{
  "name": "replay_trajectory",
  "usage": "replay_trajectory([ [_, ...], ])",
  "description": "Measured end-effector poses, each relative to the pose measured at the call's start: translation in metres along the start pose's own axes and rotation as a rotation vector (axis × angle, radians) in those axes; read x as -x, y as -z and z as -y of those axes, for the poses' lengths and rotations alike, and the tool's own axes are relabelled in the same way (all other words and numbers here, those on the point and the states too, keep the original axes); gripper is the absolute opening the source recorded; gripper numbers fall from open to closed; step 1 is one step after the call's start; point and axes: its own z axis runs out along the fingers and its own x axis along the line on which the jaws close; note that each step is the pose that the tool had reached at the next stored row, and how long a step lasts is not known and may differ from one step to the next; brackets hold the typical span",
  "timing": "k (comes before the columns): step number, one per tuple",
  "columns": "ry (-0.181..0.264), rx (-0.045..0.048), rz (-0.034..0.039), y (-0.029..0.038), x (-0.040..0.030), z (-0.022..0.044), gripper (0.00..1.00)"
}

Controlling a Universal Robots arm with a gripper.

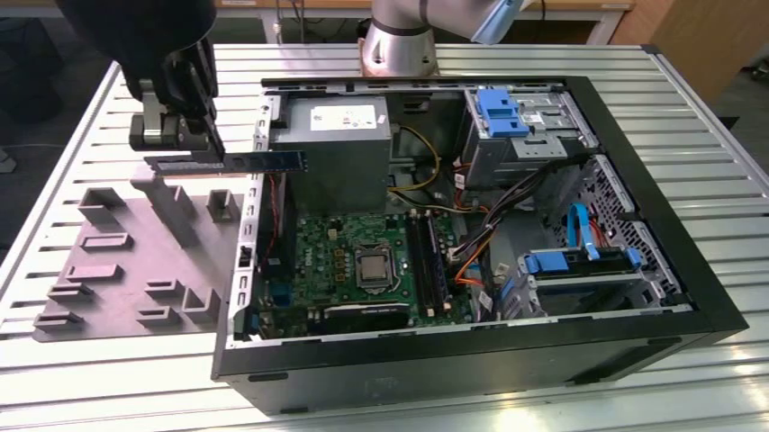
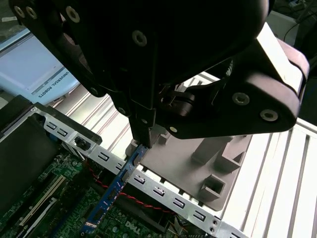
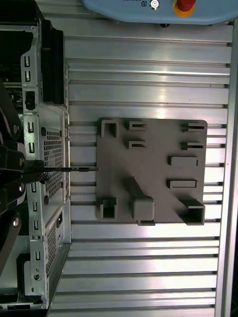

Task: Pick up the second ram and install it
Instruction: 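Pick up the second ram and move it above second insertion slot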

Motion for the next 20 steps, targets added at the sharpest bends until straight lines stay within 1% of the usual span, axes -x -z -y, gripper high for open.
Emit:
replay_trajectory([
  [5, 0.0, 0.0, -0.0001, 0.0002, 0.0, 0.0034, 0.11],
  [9, 0.0, 0.0, 0.0, 0.0003, 0.0001, 0.0074, 0.11],
  [14, 0.0, 0.0, 0.0, 0.0006, 0.0001, 0.0139, 0.11],
  [20, 0.0, 0.0, 0.0, 0.0011, 0.0003, 0.0241, 0.11],
])
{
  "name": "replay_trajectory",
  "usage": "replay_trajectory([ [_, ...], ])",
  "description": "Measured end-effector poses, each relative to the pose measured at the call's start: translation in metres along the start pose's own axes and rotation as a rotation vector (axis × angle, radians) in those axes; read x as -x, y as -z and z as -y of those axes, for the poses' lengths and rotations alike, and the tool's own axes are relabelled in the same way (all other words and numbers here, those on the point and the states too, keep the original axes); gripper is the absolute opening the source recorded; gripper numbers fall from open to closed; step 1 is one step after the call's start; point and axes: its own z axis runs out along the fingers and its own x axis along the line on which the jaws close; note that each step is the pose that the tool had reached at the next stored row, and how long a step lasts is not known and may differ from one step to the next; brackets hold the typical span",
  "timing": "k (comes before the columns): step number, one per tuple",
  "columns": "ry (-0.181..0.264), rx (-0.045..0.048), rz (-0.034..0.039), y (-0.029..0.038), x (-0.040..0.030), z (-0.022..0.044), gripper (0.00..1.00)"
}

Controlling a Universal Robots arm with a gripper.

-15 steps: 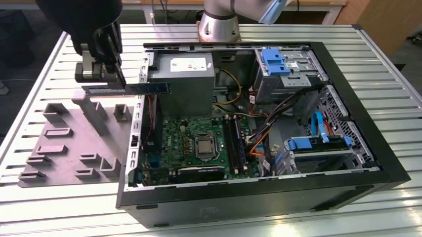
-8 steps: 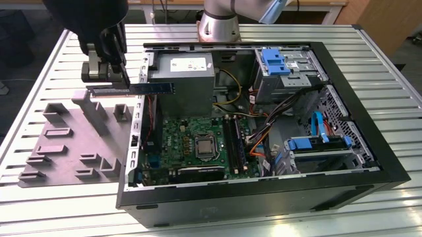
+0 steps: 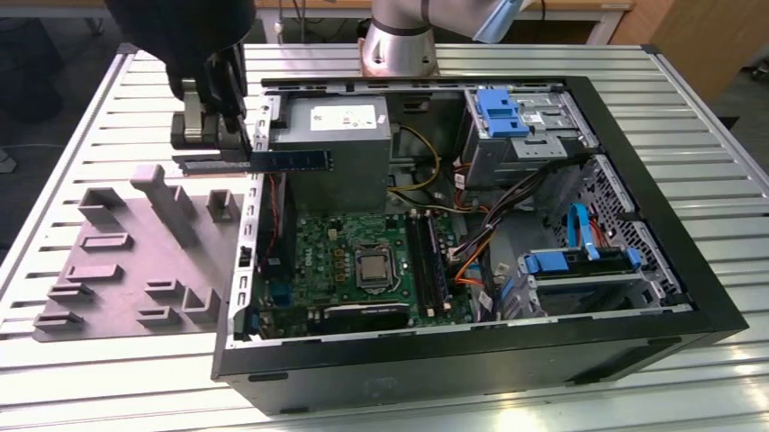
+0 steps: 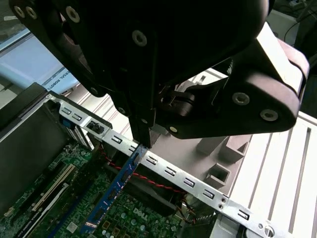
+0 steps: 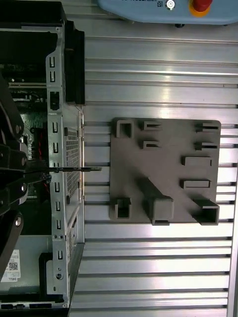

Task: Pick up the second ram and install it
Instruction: 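Pick up the second ram and move it above second insertion slot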

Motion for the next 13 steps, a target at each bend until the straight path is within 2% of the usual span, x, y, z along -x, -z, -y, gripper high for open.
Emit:
replay_trajectory([
  [13, 0.0, 0.0001, -0.0001, 0.0009, 0.0002, 0.0187, 0.11],
])
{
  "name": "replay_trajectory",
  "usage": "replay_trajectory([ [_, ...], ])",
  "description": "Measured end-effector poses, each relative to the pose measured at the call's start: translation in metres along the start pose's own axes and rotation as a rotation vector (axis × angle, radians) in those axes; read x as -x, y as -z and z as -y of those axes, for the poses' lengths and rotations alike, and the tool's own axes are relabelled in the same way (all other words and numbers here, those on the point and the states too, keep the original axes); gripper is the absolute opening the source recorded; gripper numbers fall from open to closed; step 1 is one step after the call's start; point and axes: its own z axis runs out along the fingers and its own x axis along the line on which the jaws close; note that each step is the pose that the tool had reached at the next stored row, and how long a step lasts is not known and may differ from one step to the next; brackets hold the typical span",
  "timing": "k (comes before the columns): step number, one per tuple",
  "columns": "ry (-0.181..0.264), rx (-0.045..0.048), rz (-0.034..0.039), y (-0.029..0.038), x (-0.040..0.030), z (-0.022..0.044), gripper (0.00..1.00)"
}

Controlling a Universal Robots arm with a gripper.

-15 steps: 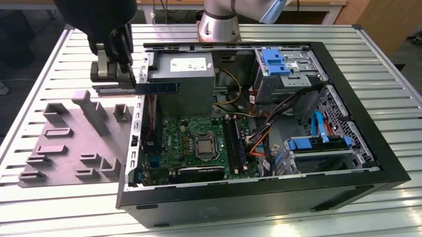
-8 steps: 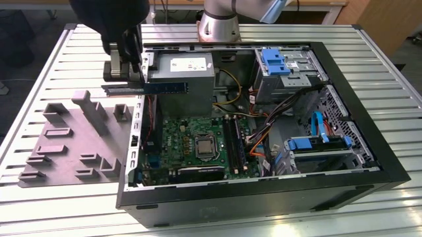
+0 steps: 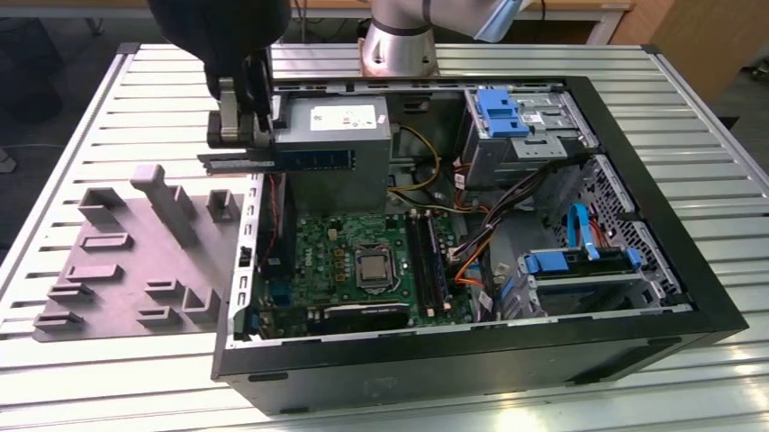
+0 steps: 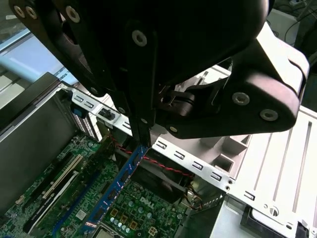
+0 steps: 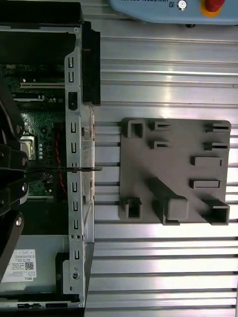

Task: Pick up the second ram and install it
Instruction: 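Pick up the second ram and move it above second insertion slot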

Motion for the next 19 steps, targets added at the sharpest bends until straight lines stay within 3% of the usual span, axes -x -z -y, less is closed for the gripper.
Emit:
replay_trajectory([
  [19, 0.0, -0.0001, 0.0001, 0.0008, 0.0002, 0.0185, 0.11],
])
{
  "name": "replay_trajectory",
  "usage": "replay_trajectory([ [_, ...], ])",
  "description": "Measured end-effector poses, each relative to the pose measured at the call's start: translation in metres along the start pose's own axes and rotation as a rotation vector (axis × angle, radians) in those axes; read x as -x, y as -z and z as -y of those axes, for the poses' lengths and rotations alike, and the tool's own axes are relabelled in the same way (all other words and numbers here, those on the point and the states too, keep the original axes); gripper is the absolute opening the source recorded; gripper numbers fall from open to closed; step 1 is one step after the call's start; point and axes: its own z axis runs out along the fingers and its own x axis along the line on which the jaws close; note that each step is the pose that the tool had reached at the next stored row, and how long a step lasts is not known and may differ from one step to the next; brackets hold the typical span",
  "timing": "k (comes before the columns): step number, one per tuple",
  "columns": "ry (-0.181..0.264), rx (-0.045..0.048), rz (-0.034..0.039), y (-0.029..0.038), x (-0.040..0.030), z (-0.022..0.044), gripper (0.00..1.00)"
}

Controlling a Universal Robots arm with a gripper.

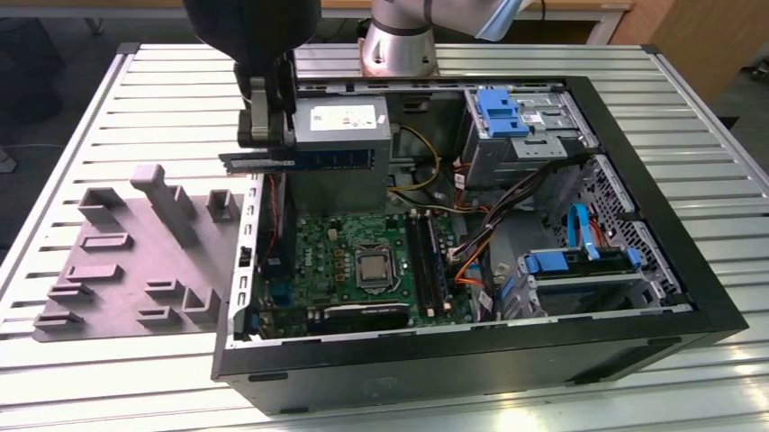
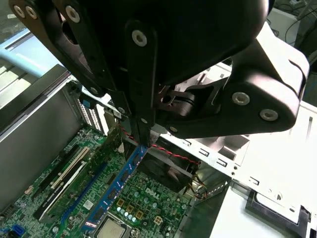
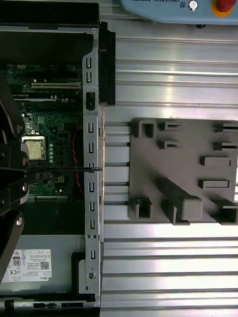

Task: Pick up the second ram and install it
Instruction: 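Pick up the second ram and move it above second insertion slot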

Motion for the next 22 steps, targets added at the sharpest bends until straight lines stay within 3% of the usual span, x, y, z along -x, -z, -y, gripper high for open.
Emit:
replay_trajectory([
  [22, 0.0, 0.0, 0.0, 0.001, 0.0002, 0.0224, 0.11],
])
